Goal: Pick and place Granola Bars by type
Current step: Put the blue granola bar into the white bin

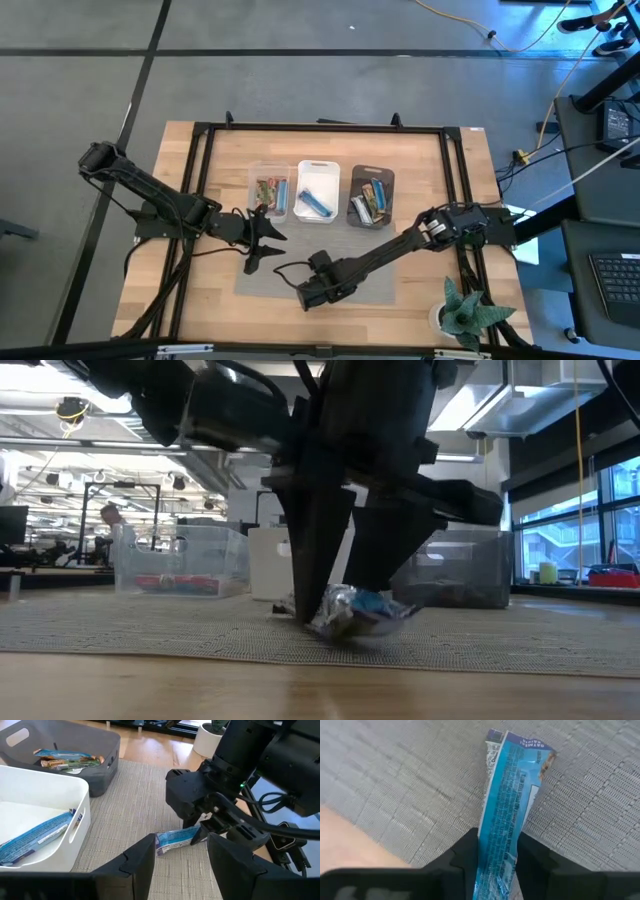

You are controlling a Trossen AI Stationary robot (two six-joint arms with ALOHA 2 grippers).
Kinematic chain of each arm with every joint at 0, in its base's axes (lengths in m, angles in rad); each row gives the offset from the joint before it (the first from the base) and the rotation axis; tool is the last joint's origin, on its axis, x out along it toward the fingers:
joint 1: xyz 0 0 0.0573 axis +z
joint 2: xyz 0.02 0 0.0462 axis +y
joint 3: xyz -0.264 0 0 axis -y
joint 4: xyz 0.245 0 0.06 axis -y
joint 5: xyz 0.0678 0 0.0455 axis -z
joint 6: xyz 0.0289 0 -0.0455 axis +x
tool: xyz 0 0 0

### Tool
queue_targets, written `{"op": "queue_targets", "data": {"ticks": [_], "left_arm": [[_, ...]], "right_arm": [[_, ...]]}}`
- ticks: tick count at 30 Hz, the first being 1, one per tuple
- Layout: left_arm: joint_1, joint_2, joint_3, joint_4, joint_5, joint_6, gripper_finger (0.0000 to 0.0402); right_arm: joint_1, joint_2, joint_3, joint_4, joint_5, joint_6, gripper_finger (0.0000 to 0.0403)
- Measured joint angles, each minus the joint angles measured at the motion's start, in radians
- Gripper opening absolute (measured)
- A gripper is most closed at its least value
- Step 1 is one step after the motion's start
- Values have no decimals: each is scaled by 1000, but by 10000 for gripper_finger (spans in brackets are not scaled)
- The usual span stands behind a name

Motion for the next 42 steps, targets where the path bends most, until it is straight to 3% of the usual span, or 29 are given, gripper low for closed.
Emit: {"op": "queue_targets", "data": {"ticks": [10,20,25,33,42], "left_arm": [[0,0,0,0,0,0,171],[0,0,0,0,15,-38,171],[0,0,0,0,59,-44,171],[0,0,0,1,71,-54,173],[0,0,0,0,70,-71,171]], "right_arm": [[-11,-99,4,-16,3,-113,114],[-121,-272,5,-173,254,-282,114],[-213,-333,5,-187,297,-366,114],[-356,-293,5,-79,308,-542,114],[-449,-192,5,-41,229,-629,114]]}}
